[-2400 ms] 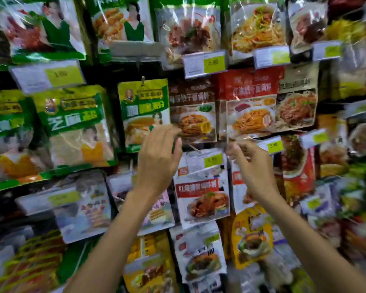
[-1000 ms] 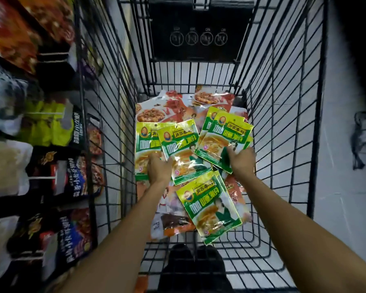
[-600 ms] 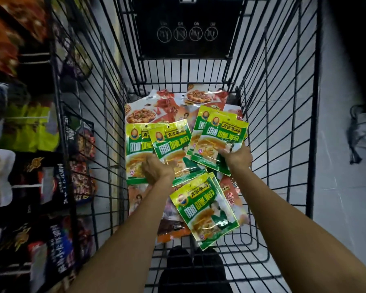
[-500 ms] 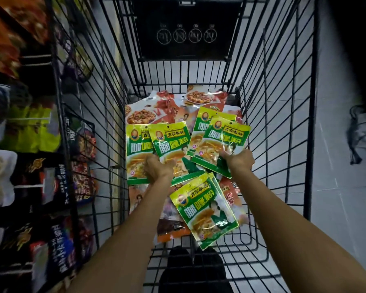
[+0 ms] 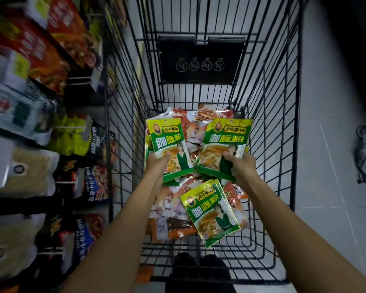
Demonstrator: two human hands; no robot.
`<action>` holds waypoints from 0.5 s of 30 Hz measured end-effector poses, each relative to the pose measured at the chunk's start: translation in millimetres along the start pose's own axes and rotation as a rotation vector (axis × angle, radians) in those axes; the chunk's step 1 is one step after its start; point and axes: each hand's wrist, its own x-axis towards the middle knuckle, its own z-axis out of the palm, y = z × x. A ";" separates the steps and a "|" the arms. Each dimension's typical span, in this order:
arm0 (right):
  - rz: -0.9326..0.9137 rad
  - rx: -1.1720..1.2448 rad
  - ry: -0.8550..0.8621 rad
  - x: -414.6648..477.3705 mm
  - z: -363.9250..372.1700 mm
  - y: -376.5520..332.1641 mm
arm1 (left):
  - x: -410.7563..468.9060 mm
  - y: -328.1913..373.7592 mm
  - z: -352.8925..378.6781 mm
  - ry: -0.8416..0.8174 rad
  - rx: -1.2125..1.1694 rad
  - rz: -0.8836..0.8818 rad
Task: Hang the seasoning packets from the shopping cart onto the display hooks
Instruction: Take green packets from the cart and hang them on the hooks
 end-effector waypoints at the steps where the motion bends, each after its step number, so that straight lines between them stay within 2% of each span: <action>1: -0.026 -0.018 -0.032 -10.0 -2.1 -9.2 | -8.5 9.3 -8.1 -0.006 -0.024 0.013; 7: -0.222 -0.068 -0.237 -78.3 -8.4 -80.8 | -79.3 68.5 -67.6 0.117 -0.208 0.193; 15: -0.615 -0.127 -0.592 -210.9 26.4 -185.4 | -228.1 141.9 -172.5 0.366 -0.354 0.585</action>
